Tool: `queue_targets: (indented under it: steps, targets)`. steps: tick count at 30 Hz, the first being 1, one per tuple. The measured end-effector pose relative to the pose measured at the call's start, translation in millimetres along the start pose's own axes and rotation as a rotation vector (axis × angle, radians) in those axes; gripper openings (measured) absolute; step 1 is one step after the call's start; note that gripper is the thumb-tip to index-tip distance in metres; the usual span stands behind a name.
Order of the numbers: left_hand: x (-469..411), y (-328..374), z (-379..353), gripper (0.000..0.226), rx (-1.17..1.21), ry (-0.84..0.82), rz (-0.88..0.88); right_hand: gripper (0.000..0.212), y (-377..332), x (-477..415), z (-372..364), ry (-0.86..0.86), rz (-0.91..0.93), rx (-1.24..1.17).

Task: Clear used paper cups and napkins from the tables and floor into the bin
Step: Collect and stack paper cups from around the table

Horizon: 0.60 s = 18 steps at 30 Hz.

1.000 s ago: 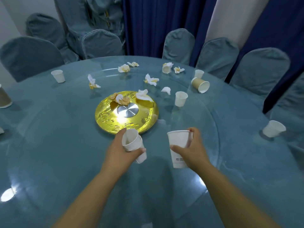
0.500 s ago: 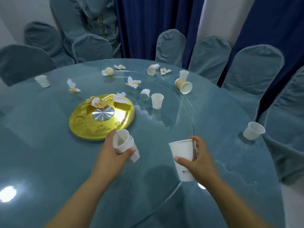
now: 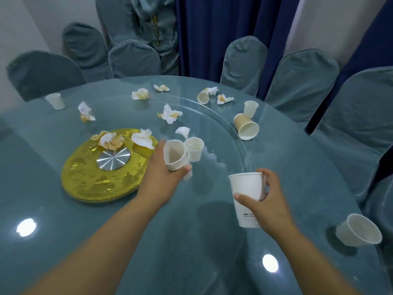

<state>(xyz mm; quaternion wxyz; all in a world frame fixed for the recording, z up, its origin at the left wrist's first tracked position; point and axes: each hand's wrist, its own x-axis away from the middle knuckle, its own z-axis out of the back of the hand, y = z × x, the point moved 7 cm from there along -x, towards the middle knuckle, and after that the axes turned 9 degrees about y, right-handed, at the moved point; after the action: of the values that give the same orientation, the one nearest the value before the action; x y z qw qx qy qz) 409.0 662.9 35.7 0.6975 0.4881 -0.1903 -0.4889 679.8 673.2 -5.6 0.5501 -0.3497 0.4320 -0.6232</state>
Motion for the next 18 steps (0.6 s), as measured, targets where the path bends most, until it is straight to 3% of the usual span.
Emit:
queue_targets:
  steps: [9,18]
  targets:
    - [-99,0,-65,0.087,0.004,0.035,-0.014,0.064,16,-81,-23,-0.015,0.026,-0.060]
    - [-102,-54,-106,0.085,-0.108,-0.085,0.067,0.066,45,-98,-45,-0.014,-0.019,-0.079]
